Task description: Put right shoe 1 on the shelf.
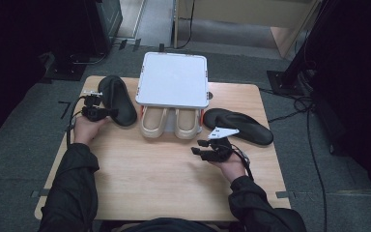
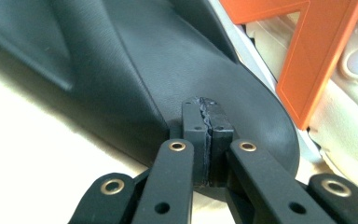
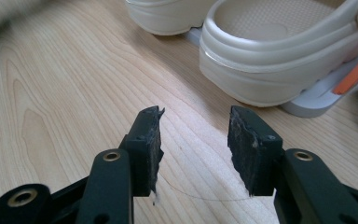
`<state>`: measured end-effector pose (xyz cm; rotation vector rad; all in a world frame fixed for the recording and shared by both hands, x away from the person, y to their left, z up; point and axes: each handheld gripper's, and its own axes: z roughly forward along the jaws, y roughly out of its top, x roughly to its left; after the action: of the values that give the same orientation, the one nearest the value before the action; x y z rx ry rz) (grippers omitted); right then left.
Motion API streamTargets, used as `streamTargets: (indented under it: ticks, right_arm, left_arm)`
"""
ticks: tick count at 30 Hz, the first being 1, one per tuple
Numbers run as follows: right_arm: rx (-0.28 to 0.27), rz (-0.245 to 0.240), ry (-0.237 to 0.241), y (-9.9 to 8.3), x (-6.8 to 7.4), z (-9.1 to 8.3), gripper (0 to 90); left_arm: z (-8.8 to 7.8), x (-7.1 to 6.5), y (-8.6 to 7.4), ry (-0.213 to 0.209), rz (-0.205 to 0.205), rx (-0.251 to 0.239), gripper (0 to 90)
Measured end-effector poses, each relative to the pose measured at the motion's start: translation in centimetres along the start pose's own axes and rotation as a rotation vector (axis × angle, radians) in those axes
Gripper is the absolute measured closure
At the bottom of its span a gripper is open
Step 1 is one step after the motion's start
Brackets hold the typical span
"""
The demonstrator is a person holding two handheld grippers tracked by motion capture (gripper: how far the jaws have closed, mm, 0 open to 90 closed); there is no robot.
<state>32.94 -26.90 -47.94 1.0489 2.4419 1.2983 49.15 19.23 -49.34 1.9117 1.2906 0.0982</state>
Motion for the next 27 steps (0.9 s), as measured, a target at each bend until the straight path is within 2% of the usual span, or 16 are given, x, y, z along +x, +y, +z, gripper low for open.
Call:
streamTargets:
  ticks: [12,17,21,23,27]
  right_arm:
    - [0.001,-0.011,0.014,0.5,0.0,0.5,54.7]
    - [0.002,-0.010,0.017,0.6,0.0,0.6,54.7]
    - [0.005,-0.006,0.018,0.6,-0.1,0.5,54.7]
    - [0.009,-0.004,0.018,0.5,-0.1,0.5,54.7]
    - [0.011,-0.005,0.020,0.5,0.0,0.4,54.7]
  left_arm:
    - [-1.6,0.7,-1.2,-0.006,-0.032,0.006,90.0]
    - [-2.0,0.6,-0.9,-0.016,-0.026,0.010,85.8]
    - [-2.8,0.6,-0.3,-0.021,-0.020,-0.027,82.4]
    - [-3.2,0.8,-0.1,-0.025,-0.032,-0.046,81.0]
    - [-3.6,1.2,0.5,0.014,-0.041,-0.050,74.0]
